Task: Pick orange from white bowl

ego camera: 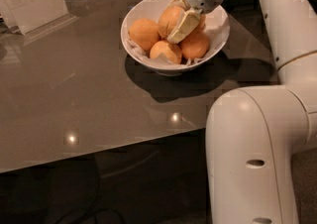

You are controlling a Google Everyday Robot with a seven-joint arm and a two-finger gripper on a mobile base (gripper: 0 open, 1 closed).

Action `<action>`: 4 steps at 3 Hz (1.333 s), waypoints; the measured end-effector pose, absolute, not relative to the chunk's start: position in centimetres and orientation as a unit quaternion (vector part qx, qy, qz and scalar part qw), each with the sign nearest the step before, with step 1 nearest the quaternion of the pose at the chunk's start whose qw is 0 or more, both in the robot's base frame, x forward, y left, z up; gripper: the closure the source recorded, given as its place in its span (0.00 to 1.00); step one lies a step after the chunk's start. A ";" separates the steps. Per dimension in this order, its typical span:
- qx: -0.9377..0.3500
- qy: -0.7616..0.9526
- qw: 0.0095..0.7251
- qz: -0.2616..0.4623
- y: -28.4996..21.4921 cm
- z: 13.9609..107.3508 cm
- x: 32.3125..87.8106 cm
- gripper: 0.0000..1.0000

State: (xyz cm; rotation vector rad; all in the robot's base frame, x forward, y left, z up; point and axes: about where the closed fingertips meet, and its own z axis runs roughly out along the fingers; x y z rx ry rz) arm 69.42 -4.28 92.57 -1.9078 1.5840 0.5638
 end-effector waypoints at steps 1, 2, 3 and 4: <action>-0.717 0.595 0.295 0.212 -4.3 92.6 69.4 1.00; -0.712 0.591 0.311 0.216 -3.6 92.9 69.9 1.00; -0.708 0.574 0.336 0.236 -4.5 95.6 67.6 1.00; -0.692 0.574 0.367 0.240 -6.6 98.4 64.5 1.00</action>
Offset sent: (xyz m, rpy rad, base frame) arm -0.0063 0.0039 0.0086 0.0436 0.0136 0.0363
